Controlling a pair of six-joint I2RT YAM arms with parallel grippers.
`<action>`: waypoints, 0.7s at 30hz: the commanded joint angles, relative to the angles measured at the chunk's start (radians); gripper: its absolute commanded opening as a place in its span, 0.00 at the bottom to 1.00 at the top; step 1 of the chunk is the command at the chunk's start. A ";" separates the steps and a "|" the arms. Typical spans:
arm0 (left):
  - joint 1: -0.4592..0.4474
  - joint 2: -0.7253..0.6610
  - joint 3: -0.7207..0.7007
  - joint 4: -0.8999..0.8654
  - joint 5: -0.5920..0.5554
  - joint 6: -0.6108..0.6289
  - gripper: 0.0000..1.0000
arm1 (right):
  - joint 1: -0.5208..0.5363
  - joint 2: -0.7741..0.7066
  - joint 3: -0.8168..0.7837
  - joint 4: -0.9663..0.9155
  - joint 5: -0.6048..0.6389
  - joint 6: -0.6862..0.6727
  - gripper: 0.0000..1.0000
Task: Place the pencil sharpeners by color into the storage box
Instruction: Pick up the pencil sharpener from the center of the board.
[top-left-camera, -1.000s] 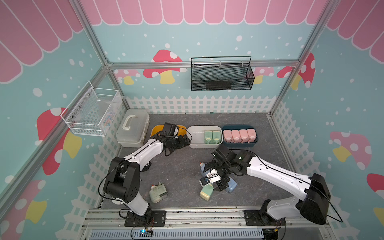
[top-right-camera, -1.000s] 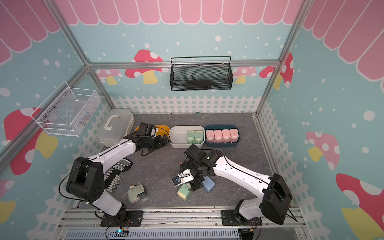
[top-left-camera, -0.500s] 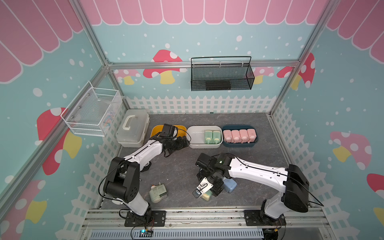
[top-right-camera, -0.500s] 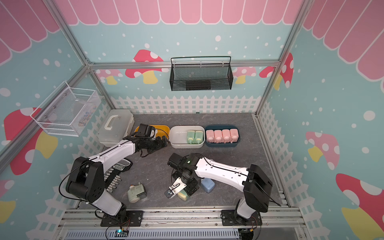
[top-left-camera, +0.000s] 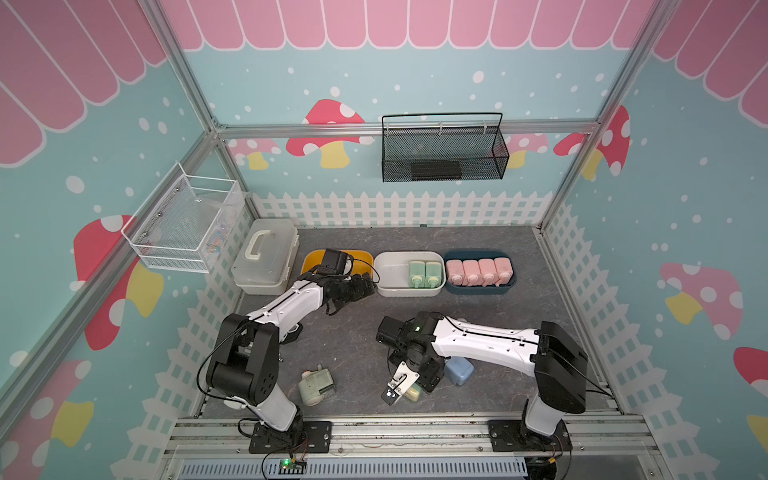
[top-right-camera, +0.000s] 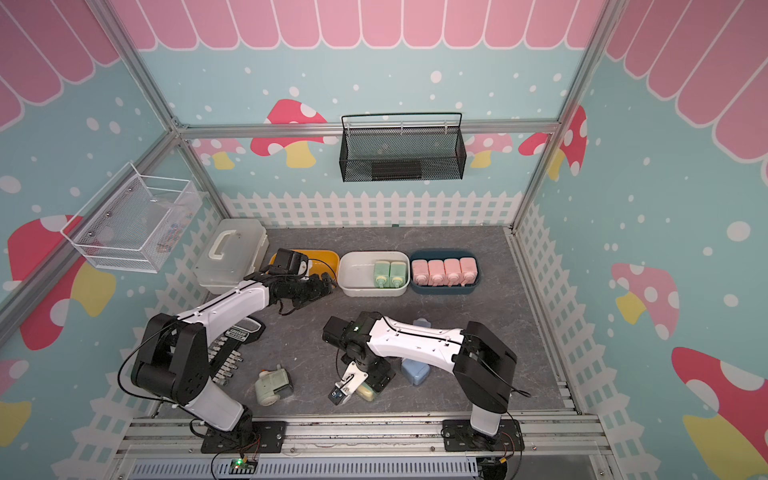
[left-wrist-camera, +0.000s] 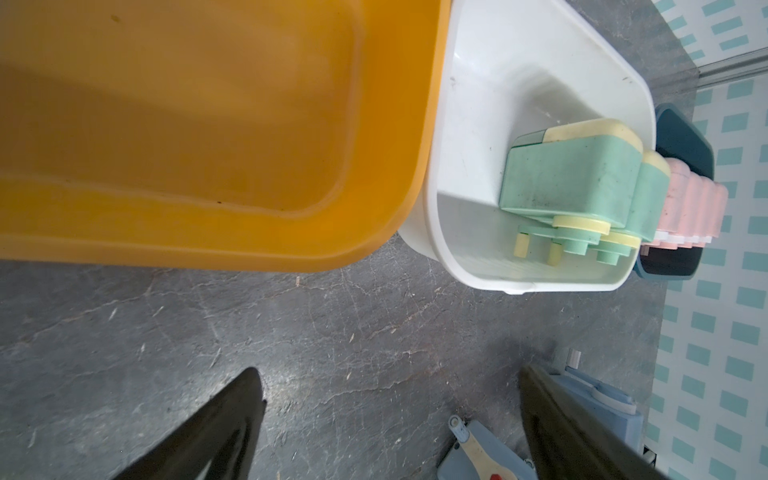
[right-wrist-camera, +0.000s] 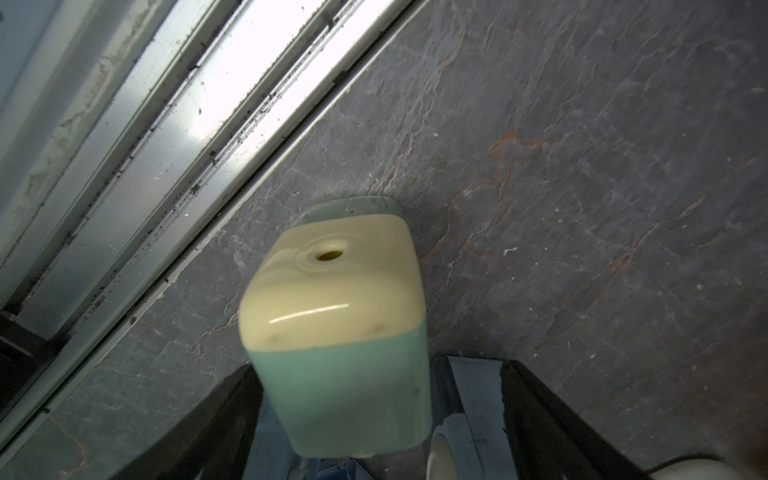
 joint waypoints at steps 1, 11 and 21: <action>0.005 -0.012 -0.010 0.005 0.010 0.024 0.96 | 0.013 0.018 0.019 -0.031 -0.039 -0.023 0.88; 0.010 -0.007 -0.016 0.004 0.007 0.025 0.96 | 0.019 0.060 0.018 -0.032 -0.021 -0.009 0.82; 0.011 0.015 -0.002 0.005 0.019 0.024 0.96 | 0.019 0.069 0.027 -0.059 -0.052 0.003 0.65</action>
